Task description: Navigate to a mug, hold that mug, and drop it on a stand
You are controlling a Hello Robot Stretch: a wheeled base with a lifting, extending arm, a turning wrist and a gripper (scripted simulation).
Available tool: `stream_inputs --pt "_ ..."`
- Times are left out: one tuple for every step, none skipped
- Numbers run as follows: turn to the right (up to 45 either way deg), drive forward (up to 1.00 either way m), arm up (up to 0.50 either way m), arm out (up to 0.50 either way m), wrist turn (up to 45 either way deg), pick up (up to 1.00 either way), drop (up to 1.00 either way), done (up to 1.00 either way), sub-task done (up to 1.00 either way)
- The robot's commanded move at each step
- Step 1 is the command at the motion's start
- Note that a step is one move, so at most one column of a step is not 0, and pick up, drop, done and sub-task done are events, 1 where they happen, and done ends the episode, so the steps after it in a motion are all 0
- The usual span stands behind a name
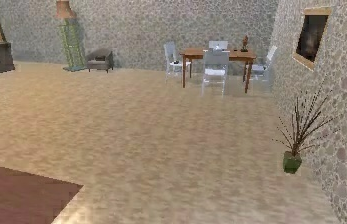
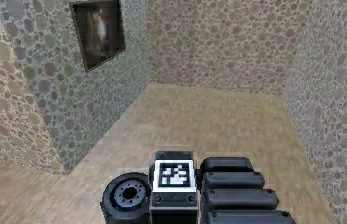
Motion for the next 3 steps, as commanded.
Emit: stream_inputs --pt "0.0 0.55 0.0 0.0 0.0 0.0 0.0 0.0 0.0" --pt "-45.0 0.0 0.0 0.0 0.0 0.0 0.0 0.0 0.0" --pt "-27.0 0.0 0.0 0.0 0.0 0.0 0.0 0.0 0.0"
